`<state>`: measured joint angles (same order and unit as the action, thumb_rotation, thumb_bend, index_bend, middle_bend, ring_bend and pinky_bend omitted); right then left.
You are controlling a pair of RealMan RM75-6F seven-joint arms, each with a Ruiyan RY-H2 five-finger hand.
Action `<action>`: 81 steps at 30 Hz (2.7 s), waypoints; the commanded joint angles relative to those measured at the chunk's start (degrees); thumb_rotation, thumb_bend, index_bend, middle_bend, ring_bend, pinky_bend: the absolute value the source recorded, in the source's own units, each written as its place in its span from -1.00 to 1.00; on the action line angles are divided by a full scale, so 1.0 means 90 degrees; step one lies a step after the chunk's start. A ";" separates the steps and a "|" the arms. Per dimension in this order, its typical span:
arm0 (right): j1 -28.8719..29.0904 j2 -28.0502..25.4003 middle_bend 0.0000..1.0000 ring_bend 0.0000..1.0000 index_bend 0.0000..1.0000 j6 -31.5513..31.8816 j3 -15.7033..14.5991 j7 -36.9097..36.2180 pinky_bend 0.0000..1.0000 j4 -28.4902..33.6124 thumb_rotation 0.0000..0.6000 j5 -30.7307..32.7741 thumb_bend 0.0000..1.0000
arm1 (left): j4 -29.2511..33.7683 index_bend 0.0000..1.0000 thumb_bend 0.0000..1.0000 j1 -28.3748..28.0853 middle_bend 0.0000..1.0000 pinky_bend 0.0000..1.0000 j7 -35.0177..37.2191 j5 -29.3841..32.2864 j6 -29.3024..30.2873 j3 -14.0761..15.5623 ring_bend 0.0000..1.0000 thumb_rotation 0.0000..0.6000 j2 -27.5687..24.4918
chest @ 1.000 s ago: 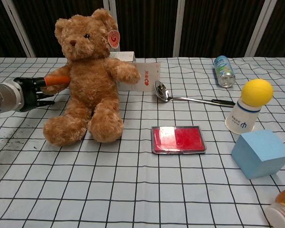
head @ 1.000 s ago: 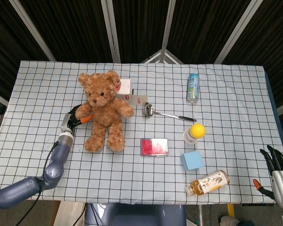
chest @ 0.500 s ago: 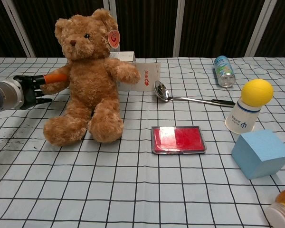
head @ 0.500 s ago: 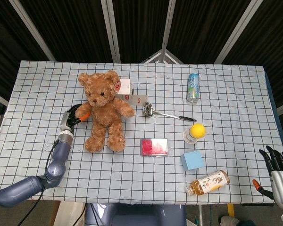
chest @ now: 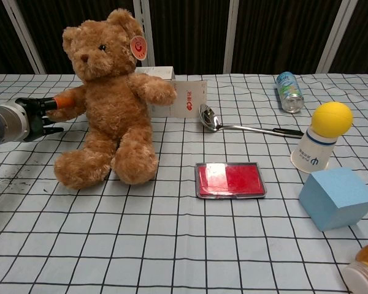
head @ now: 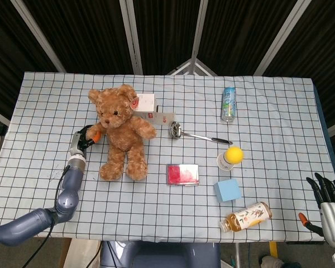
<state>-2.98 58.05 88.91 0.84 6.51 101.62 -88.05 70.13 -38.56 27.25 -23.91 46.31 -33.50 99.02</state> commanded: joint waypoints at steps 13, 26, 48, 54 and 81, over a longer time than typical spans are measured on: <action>0.0000 -0.0007 -0.88 -0.85 -0.77 -0.0007 -0.0006 -0.0005 -1.00 0.0017 1.00 0.0010 -0.57 | 0.0212 0.11 0.33 -0.0222 -0.06 -1.00 -0.0685 0.0556 0.0412 -0.0225 -0.91 1.00 0.0076; 0.0000 0.0003 -0.88 -0.85 -0.77 -0.0011 -0.0015 0.0019 -1.00 0.0021 1.00 0.0007 -0.57 | 0.0725 0.13 0.33 -0.0195 -0.05 -1.00 -0.0850 0.0458 0.0621 -0.0373 -0.91 1.00 -0.0030; 0.0015 0.0037 -0.88 -0.85 -0.77 -0.0043 -0.0030 0.0093 -1.00 0.0043 1.00 0.0006 -0.56 | 0.0197 0.14 0.33 -0.0150 -0.04 -1.00 -0.0953 0.0591 0.0261 -0.0348 -0.91 1.00 0.0121; 0.0011 0.0032 -0.88 -0.85 -0.77 -0.0032 -0.0028 0.0073 -1.00 0.0031 1.00 0.0009 -0.56 | 0.0614 0.14 0.33 -0.0172 -0.04 -1.00 -0.1026 0.0399 0.0539 -0.0402 -0.91 1.00 0.0098; 0.0004 0.0025 -0.88 -0.85 -0.77 -0.0012 -0.0050 0.0102 -1.00 0.0057 1.00 -0.0044 -0.57 | 0.0579 0.14 0.34 -0.0160 -0.04 -1.00 -0.1255 0.0375 0.0673 -0.0419 -0.91 1.00 0.0169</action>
<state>-2.94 58.27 88.80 0.39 7.44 102.12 -88.44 74.65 -39.60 16.18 -20.07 51.75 -36.94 100.46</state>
